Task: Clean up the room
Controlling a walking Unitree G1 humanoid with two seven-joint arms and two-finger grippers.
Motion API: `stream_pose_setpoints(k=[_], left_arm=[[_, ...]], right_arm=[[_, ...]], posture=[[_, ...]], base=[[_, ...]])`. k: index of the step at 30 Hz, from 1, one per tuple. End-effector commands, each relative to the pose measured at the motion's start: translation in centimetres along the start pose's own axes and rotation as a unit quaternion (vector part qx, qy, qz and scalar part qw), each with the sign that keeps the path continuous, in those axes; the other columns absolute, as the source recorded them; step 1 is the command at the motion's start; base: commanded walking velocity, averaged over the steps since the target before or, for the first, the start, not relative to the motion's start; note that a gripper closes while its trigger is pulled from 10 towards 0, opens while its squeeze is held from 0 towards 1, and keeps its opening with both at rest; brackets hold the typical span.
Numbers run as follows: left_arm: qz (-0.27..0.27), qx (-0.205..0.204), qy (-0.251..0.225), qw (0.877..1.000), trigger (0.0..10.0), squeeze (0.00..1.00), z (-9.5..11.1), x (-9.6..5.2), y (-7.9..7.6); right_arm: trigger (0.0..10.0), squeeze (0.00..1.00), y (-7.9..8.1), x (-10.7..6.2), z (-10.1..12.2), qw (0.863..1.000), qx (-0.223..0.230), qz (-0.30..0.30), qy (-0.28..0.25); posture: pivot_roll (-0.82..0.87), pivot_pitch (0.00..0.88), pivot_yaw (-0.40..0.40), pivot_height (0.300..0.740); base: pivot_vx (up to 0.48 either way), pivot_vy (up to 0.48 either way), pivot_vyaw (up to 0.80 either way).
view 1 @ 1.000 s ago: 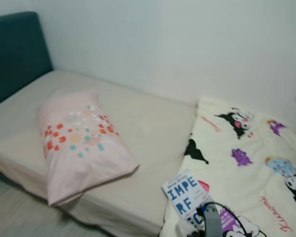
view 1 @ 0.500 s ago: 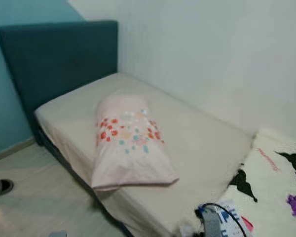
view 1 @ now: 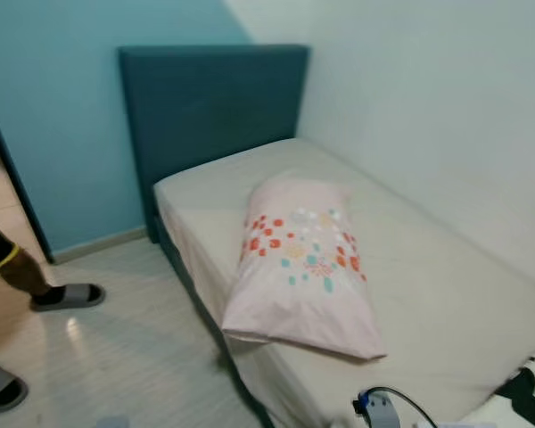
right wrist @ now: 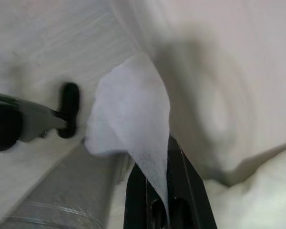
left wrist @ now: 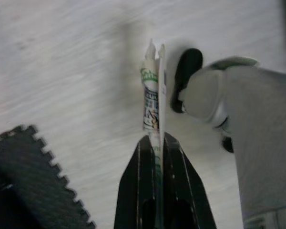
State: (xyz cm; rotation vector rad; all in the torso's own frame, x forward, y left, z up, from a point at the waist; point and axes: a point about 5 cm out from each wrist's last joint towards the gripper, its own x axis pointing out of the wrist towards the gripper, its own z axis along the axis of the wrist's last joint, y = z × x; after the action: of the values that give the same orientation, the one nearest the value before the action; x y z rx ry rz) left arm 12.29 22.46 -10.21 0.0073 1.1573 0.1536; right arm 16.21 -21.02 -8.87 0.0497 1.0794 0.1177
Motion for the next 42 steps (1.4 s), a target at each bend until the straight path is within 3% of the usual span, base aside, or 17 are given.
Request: stream_pose_setpoints(k=[1,31,42], left_arm=[[-0.025,0.005,0.012,1.0,10.0,0.0,-0.55,0.04,-1.27],[-0.027,-0.005,0.009,1.0,10.0,0.0,-0.6,0.03,-1.39],[-0.036,-0.014,0.002,0.999,10.0,0.0,-0.53,0.02,-1.47]], right_arm=[[10.0,0.0,0.17,0.05,0.02,1.0,-0.009,0.002,0.001],[10.0,0.0,0.56,0.17,0.1,1.0,-0.024,0.007,0.001],[10.0,0.0,0.68,0.17,0.02,0.998,-0.056,0.016,0.007]], posture=[[0.05,0.0,-0.143,0.739],[0.05,0.0,-0.14,0.739],[0.05,0.0,-0.141,0.739]], base=[[0.0,0.0,0.76],[0.0,0.0,0.76],[0.168,0.0,0.76]])
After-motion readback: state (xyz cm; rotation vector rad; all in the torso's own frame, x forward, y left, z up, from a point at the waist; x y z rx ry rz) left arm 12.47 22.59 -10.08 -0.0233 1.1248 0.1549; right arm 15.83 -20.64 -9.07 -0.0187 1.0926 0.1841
